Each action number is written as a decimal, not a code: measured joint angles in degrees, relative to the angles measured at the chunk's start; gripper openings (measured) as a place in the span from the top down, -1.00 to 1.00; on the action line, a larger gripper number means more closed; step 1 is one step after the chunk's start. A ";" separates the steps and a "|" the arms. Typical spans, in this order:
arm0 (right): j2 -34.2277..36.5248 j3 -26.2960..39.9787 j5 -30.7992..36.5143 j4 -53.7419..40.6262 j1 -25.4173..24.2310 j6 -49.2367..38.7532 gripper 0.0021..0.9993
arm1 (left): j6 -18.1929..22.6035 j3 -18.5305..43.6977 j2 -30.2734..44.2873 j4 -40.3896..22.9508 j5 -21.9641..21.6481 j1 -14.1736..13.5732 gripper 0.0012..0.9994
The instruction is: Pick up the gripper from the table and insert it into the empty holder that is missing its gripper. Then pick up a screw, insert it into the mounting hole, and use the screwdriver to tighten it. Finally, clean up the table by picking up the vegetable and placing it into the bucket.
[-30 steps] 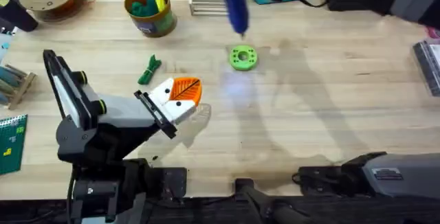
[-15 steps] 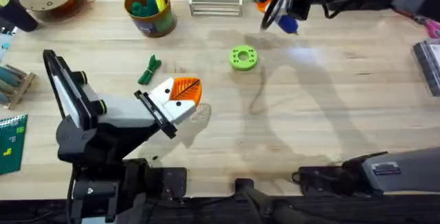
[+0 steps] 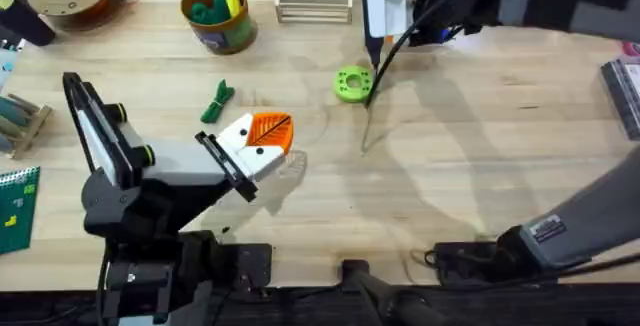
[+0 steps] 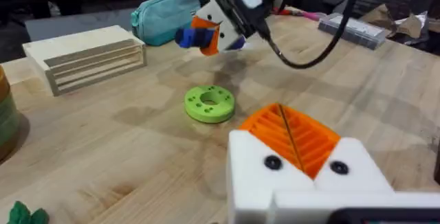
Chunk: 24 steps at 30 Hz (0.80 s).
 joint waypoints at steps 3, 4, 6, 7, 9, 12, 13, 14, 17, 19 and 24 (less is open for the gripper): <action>2.16 0.04 1.40 0.15 -0.13 -0.83 0.99 | 0.00 0.00 0.00 0.00 0.00 0.00 0.99; 2.76 0.04 1.69 0.12 -0.15 -0.96 0.99 | 0.00 0.00 -0.01 0.00 0.00 0.00 0.99; 3.74 0.04 2.11 0.11 -0.15 -1.28 0.99 | -0.02 0.00 0.00 0.00 0.00 0.00 0.99; 3.96 0.04 2.27 0.11 -0.15 -1.39 0.99 | 0.00 0.00 0.00 0.00 0.00 0.00 0.99; 4.00 0.04 2.65 0.11 -0.15 -1.57 0.99 | 0.00 0.00 0.00 0.00 0.00 0.00 0.99; 3.98 0.15 3.36 -0.04 -0.17 -1.59 0.80 | 0.00 0.00 0.00 0.00 0.00 0.00 0.99; 3.98 0.17 3.64 -0.36 -0.17 -1.62 0.63 | 0.00 0.00 0.00 0.00 0.00 0.00 0.99; 4.00 0.19 4.17 -0.75 -0.19 -1.71 0.47 | 0.00 0.00 0.00 0.00 0.00 0.00 0.99; 3.94 0.46 5.20 -2.48 -0.31 -2.03 -0.29 | 0.00 0.00 0.00 0.00 0.00 0.00 0.99; 3.76 0.91 5.50 -3.15 -0.41 -2.35 -0.79 | 0.00 0.00 0.00 0.00 0.00 0.00 0.99; 1.08 1.33 5.88 -5.05 -0.41 1.59 -0.87 | 0.00 0.00 0.00 0.00 0.00 0.00 0.99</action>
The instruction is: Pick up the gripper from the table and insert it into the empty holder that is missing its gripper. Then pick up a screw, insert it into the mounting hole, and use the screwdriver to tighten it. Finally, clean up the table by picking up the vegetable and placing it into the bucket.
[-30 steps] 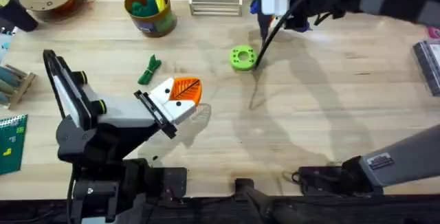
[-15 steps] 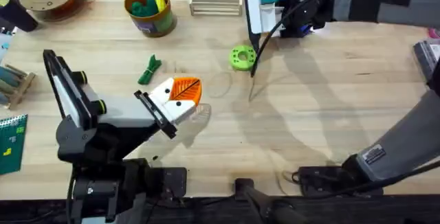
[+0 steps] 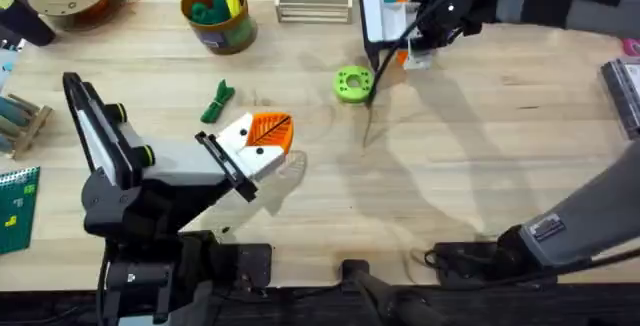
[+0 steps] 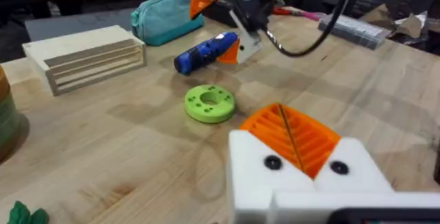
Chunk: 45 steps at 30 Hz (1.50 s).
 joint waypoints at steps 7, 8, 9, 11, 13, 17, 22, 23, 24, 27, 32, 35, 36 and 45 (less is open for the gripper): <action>-7.13 0.00 -0.31 -3.58 0.00 13.16 -0.87 | 0.00 0.00 -0.01 0.00 0.00 0.00 0.99; -8.42 0.00 -0.36 -4.25 0.00 15.42 -0.87 | 0.00 0.00 0.00 0.00 0.00 0.00 0.99; -9.76 0.00 -0.45 -4.88 0.00 17.61 -0.87 | 0.00 0.00 0.00 0.00 0.00 0.00 0.99; -14.99 0.00 -0.49 -5.53 0.00 27.52 -0.87 | 0.00 0.00 -0.01 0.00 0.00 0.00 0.99; -17.83 0.00 -0.49 -5.58 0.00 33.34 -0.87 | 0.00 0.00 0.00 0.00 0.00 0.00 0.99; -26.53 0.00 -0.73 -6.27 0.00 49.81 -0.87 | 0.00 0.00 0.00 0.00 0.00 0.00 0.99; -34.46 0.00 -0.89 -8.53 -0.02 62.80 -0.87 | 0.00 0.00 0.00 0.00 0.00 0.00 0.99; -35.96 0.00 -0.89 -9.38 -0.02 65.12 -0.87 | 0.03 0.00 0.00 0.00 0.00 0.00 0.97; -37.49 0.00 -0.89 -10.45 -0.07 67.24 -0.87 | 0.00 0.00 0.00 0.00 0.02 0.00 0.88; -41.49 0.04 -0.89 -14.92 -0.11 71.78 -0.87 | 0.17 0.00 -0.02 0.00 0.02 0.00 0.62; -48.10 0.04 1.81 -24.76 -0.11 78.75 -0.87 | 0.23 0.00 0.00 0.00 0.01 0.00 -0.13; -50.49 0.04 4.89 -26.10 -0.11 81.31 -0.87 | 0.57 0.00 0.00 0.02 0.00 0.00 -0.43; -51.29 0.04 5.91 -26.37 -0.11 81.85 -0.87 | 0.43 0.00 0.00 0.00 0.02 0.00 -0.77; -54.78 0.04 9.52 -26.69 -0.11 83.57 -0.87 | 0.59 0.00 -0.02 0.11 -0.69 0.02 -0.97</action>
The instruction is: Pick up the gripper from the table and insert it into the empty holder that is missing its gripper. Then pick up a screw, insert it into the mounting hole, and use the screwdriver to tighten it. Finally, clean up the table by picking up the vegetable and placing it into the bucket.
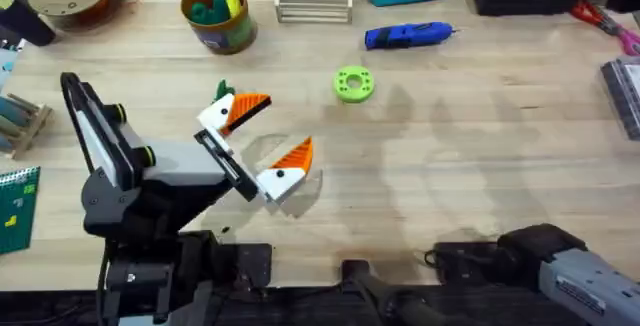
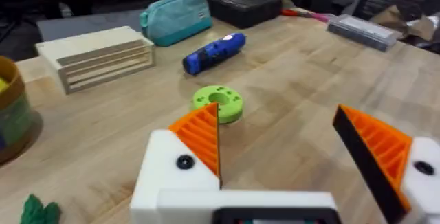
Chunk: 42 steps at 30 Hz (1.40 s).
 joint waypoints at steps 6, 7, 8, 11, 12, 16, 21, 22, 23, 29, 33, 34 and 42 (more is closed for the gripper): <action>0.02 0.00 0.26 -0.07 0.00 0.38 -0.87 | -3.39 0.02 0.02 0.59 -5.99 0.00 -0.97; 0.04 0.00 0.33 -0.07 0.00 0.39 -0.87 | -3.73 0.08 0.02 0.58 -6.80 0.00 -0.97; 0.04 0.00 0.35 -0.09 0.00 0.42 -0.87 | -4.07 0.32 0.02 0.25 -7.86 0.00 -0.97; 0.04 0.00 0.35 -0.05 0.00 0.46 -0.87 | -4.78 2.34 0.02 -3.20 -11.03 0.00 -0.97; 0.04 0.00 0.35 -0.07 0.00 0.54 -0.87 | -4.95 3.63 0.02 -5.11 -12.29 0.00 -0.97; 0.04 0.00 0.35 -0.06 0.00 0.61 -0.87 | -5.66 12.04 0.15 -15.76 -18.31 0.00 -0.97; 0.03 0.00 0.35 -0.07 0.00 0.63 -0.88 | -5.41 25.66 4.46 -29.35 -26.99 0.00 -0.97; 0.04 0.00 0.35 -0.07 0.00 0.63 -0.88 | -4.90 28.41 6.03 -31.61 -28.60 0.00 -0.97; 0.04 0.00 0.35 -0.07 0.00 0.63 -0.88 | -4.16 30.86 7.69 -33.40 -30.05 0.00 -0.97; 0.04 0.00 0.35 -0.07 0.00 0.63 -0.88 | 4.81 49.91 26.32 -48.36 -38.77 0.00 -0.97; 0.03 0.00 0.35 -0.09 0.00 0.62 -0.88 | 14.49 62.65 44.25 -60.51 -43.34 0.00 -0.97; 0.04 0.00 0.35 -0.07 0.00 0.61 -0.88 | 16.06 64.46 47.28 -62.15 -44.43 0.00 -0.97; 0.04 0.00 0.35 -0.07 0.00 0.63 -0.88 | 27.33 69.48 75.72 -63.27 -51.97 0.00 -0.97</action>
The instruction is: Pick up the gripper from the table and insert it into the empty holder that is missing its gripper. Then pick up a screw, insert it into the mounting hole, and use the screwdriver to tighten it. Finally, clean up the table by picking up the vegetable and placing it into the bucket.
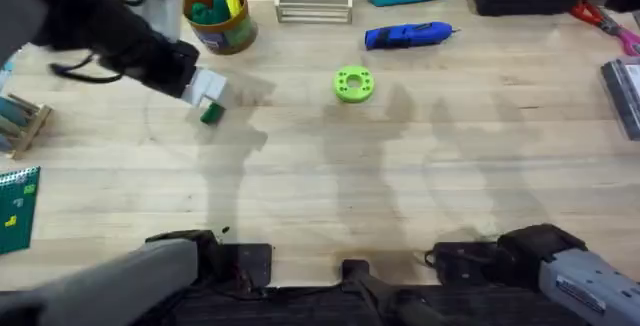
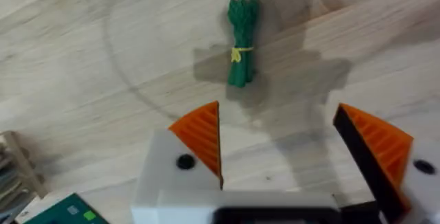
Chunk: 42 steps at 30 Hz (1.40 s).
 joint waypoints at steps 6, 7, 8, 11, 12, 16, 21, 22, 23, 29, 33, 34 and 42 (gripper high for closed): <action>-0.02 0.00 0.00 -0.02 0.00 0.00 -0.88 | 0.65 0.00 12.67 4.23 -0.15 0.00 -0.97; -0.02 0.00 0.00 0.00 0.00 0.00 -0.88 | 0.65 0.00 14.50 5.02 -0.15 0.00 -0.97; -0.02 0.00 0.00 0.00 0.00 0.00 -0.88 | 0.63 0.00 16.56 5.87 -0.15 0.00 -0.97; -0.01 0.00 0.00 0.00 0.00 0.00 -0.88 | 0.65 0.00 22.15 8.87 -0.15 0.00 -0.97; -0.01 0.00 0.00 -0.01 0.00 0.00 -0.88 | 0.65 0.00 24.01 10.04 -0.14 0.00 -0.97; -0.01 0.00 0.00 -0.01 0.00 0.01 -0.88 | 0.87 0.58 29.85 15.41 0.08 0.00 -0.97; -0.02 0.00 0.00 -0.07 0.00 0.02 -0.88 | 1.04 0.92 30.09 16.56 0.36 0.00 -0.57; -0.02 0.00 0.00 -0.04 0.00 0.03 -0.88 | 1.04 0.92 30.11 16.81 0.36 -0.04 -0.26; -0.01 0.00 0.00 -0.03 0.00 0.04 -0.88 | 1.03 0.92 30.11 16.87 0.32 -0.11 0.10; -0.01 0.00 0.00 -0.04 0.00 0.15 -0.88 | 1.23 1.40 30.11 16.29 0.17 -0.37 0.96; -0.01 0.00 0.00 -0.11 0.00 0.15 -0.89 | 1.24 1.51 30.12 15.46 -0.11 -0.37 0.96; 0.00 0.00 0.00 -0.11 0.00 0.15 -0.88 | 1.22 1.51 30.13 14.63 -0.23 -0.37 0.96; -0.01 0.00 0.00 -0.11 0.00 0.15 -0.88 | 0.45 8.54 32.08 2.57 -0.61 -0.37 0.96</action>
